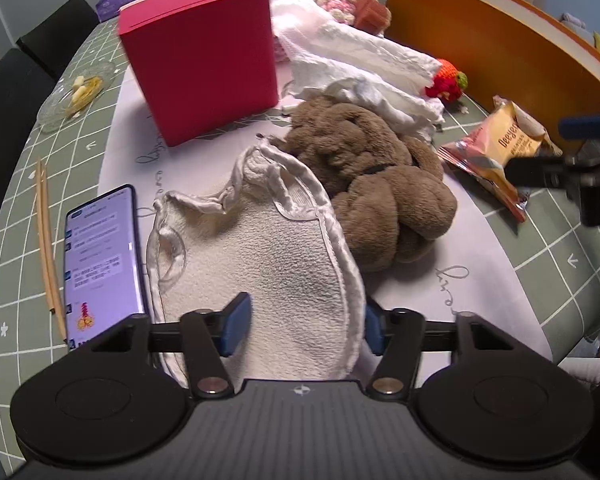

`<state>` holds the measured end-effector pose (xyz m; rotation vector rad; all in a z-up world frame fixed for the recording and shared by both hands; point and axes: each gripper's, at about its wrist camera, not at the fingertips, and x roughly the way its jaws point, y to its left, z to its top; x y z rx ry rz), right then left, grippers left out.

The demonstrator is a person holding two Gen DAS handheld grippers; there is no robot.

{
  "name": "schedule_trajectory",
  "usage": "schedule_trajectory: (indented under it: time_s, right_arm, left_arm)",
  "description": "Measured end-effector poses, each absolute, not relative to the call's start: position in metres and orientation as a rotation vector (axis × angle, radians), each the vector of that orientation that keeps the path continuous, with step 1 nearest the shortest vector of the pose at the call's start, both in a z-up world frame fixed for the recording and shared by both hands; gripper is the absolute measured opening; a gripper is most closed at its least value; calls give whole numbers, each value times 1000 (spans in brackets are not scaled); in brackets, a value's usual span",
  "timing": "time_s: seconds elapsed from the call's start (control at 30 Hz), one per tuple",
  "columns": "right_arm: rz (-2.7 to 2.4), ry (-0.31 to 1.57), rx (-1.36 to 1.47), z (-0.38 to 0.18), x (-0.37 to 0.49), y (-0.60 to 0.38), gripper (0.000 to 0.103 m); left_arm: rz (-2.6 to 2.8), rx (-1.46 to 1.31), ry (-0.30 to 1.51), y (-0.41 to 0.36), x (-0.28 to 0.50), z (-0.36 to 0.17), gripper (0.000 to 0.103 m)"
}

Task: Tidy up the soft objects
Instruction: 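Close the left gripper on the beige towel while the right tool approaches the Deeyeo bag, then grasp the yellow Deeyeo snack bag with the right gripper while the left holds the towel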

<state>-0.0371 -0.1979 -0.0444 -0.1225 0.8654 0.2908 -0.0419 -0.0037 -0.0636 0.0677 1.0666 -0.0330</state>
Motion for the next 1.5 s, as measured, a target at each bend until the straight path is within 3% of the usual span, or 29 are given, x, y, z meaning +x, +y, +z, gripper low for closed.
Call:
schedule_trajectory:
  time_s: [0.37, 0.83, 1.03, 1.23, 1.37, 1.5]
  right_arm:
    - [231, 955, -58, -59, -32, -208, 100]
    - [-54, 987, 427, -67, -21, -223, 100]
    - [-173, 943, 457, -69, -7, -215, 99]
    - [-270, 945, 392, -81, 7, -207, 90]
    - [-274, 922, 325, -82, 9, -203, 75]
    - [-234, 920, 304, -81, 6, -204, 69]
  left_arm:
    - [-46, 6, 1040, 15, -49, -50, 8]
    - [-54, -26, 1000, 16, -48, -34, 6]
    - [-72, -50, 993, 17, -50, -29, 6]
    - [-81, -74, 978, 23, -55, -22, 6]
    - [-80, -86, 969, 26, -58, -18, 6]
    - [-81, -88, 961, 27, -60, -16, 6]
